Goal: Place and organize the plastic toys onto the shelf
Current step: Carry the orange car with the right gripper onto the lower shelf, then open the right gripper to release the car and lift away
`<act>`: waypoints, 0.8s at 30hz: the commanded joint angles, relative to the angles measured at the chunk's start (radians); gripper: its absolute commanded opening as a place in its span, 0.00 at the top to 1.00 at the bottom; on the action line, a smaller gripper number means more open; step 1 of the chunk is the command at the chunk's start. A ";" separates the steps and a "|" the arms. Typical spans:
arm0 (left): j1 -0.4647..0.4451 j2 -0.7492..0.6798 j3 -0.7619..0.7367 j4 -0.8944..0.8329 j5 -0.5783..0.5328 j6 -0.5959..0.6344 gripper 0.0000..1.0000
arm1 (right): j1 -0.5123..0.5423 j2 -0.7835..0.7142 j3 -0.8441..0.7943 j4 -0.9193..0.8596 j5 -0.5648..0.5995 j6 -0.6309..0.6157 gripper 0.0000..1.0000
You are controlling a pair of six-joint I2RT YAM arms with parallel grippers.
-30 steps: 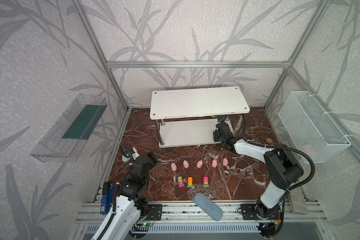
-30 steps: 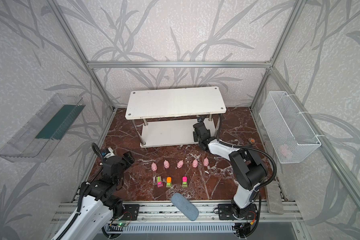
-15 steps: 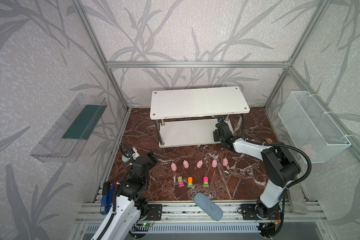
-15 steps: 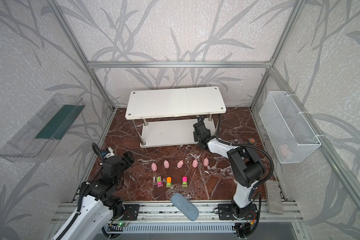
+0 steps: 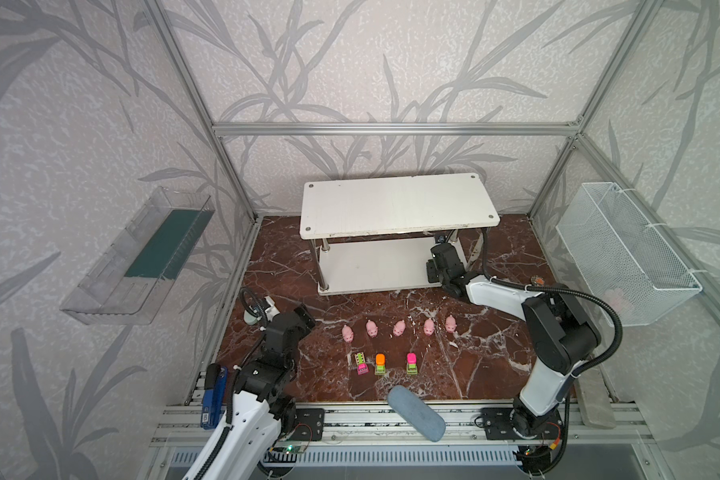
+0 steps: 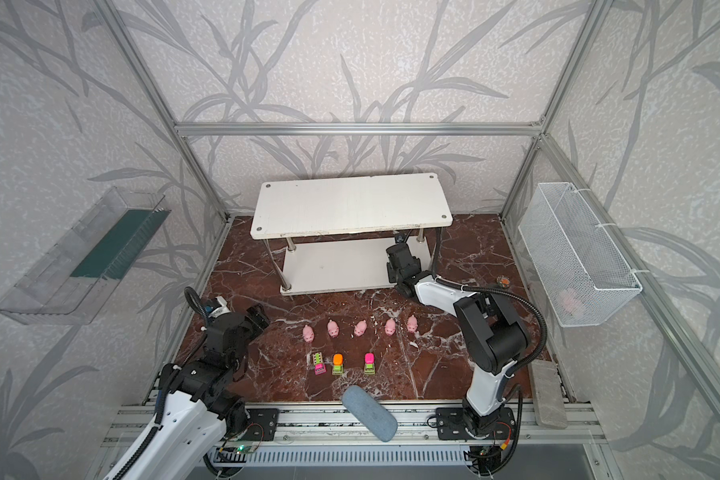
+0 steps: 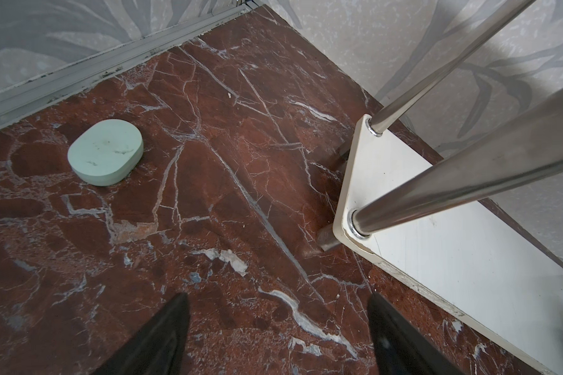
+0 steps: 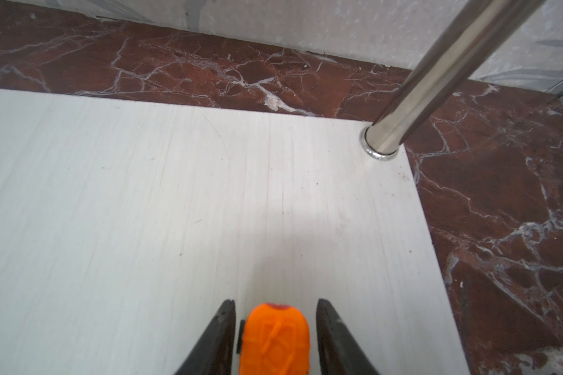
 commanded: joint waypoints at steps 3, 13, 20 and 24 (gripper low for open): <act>-0.002 -0.015 -0.006 -0.010 -0.027 -0.015 0.16 | -0.010 -0.070 -0.057 0.055 -0.007 0.032 0.56; -0.002 -0.023 -0.003 -0.016 -0.029 -0.015 0.16 | -0.009 -0.173 -0.157 0.126 -0.049 0.049 0.52; -0.002 -0.022 -0.003 -0.018 -0.031 -0.015 0.16 | -0.008 -0.257 -0.223 0.133 -0.077 0.072 0.52; -0.002 -0.022 -0.002 -0.017 -0.031 -0.014 0.16 | -0.007 -0.313 -0.257 0.119 -0.105 0.089 0.52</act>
